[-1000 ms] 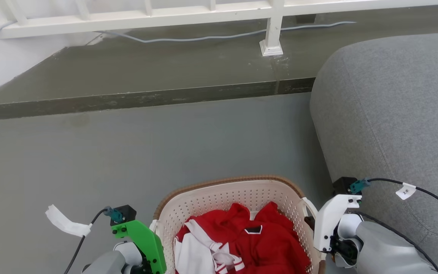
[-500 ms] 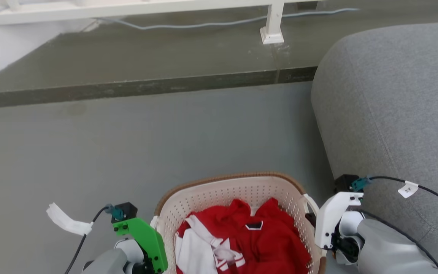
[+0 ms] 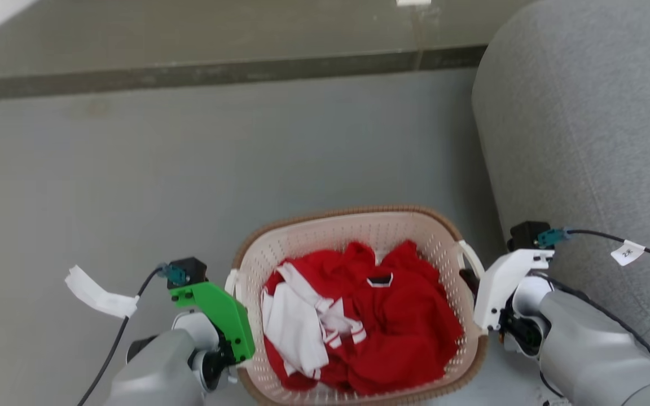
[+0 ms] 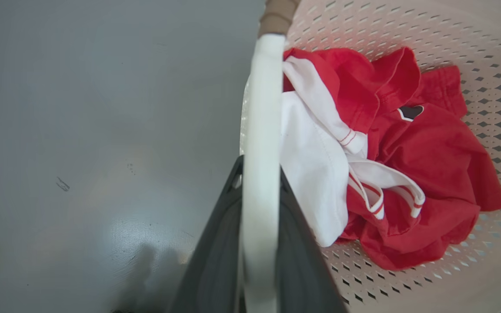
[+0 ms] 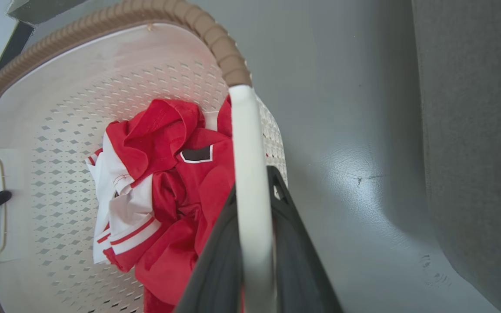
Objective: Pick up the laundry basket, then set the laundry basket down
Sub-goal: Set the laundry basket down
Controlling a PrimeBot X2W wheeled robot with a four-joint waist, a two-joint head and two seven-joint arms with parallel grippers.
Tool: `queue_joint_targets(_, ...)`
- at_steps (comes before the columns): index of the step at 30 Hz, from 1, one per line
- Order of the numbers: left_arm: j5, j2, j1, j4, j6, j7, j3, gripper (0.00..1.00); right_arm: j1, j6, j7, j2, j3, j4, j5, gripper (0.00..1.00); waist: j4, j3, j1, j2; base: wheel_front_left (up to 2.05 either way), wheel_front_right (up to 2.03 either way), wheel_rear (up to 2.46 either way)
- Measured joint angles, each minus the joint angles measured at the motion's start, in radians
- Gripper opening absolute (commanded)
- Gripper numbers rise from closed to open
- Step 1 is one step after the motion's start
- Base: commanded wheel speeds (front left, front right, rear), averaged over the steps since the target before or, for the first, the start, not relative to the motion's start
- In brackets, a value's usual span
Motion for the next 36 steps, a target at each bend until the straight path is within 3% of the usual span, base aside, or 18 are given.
queue_joint_targets(36,0.055,0.002,-0.287,-0.042,0.110,-0.213,-0.033,0.00,-0.206,-0.002,-0.190,-0.093,-0.004,-0.145,0.016,0.00,0.010,0.483,0.0002,0.0000,0.00,0.00,0.00)
